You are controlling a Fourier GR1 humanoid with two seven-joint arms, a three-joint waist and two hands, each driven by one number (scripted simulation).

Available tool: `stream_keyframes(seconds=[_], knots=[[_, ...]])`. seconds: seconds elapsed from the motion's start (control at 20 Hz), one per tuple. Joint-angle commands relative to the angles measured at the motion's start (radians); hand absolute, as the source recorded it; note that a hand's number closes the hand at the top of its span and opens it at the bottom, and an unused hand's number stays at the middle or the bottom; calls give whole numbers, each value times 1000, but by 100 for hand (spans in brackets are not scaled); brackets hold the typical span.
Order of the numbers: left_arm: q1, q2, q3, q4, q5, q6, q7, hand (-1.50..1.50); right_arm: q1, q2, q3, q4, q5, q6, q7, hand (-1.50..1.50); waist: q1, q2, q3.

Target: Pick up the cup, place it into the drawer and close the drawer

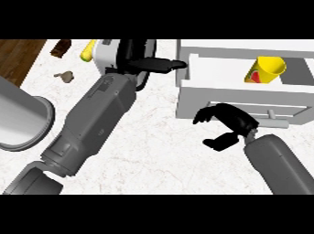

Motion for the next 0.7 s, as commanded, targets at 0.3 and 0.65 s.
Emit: stream_keyframes(seconds=[0.3,0.65], knots=[[113,77,4,-139,15,-54,43,-150,-279,22,-161,487,22,-175,-253,150,59,12,3],[188,121,-16,-198,13,-122,61,-150,-466,-57,-296,632,-29,-218,-256,150,108,26,3]])
